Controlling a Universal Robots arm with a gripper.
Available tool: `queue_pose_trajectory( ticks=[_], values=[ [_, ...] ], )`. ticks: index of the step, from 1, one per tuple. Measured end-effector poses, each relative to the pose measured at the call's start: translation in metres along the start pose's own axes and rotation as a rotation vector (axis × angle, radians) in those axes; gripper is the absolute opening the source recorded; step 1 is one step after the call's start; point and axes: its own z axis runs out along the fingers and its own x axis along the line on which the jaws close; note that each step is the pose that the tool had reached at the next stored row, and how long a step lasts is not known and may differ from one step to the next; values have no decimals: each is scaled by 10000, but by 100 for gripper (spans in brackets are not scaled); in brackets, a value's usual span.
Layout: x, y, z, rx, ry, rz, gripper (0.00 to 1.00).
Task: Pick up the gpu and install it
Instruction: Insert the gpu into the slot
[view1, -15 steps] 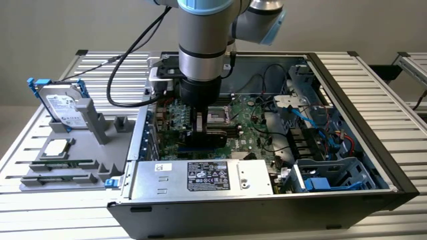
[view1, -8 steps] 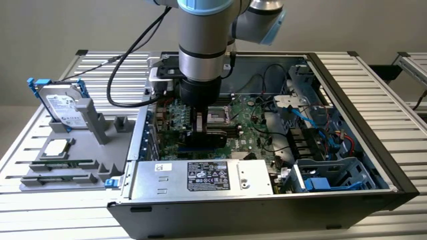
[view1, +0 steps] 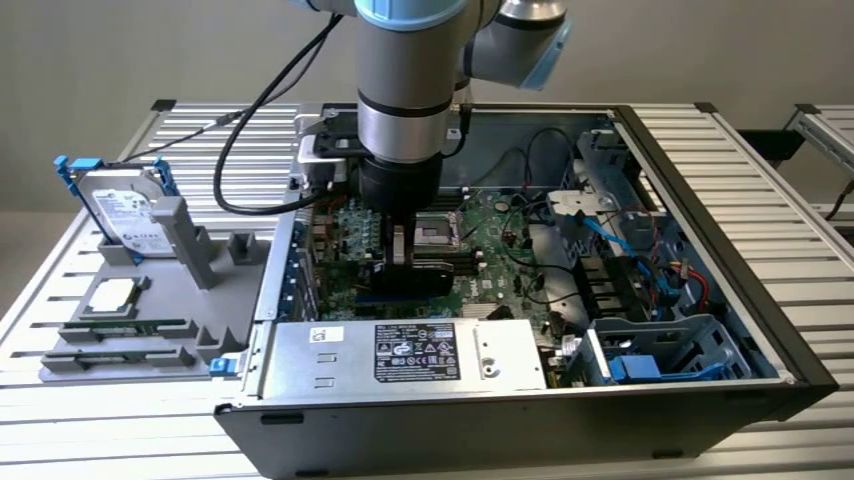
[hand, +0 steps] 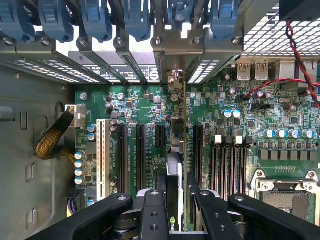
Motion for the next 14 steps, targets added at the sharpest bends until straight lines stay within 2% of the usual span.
queue_pose_trajectory(
  ticks=[14],
  values=[
    [0,13,8,-1,1,0,27]
  ],
)
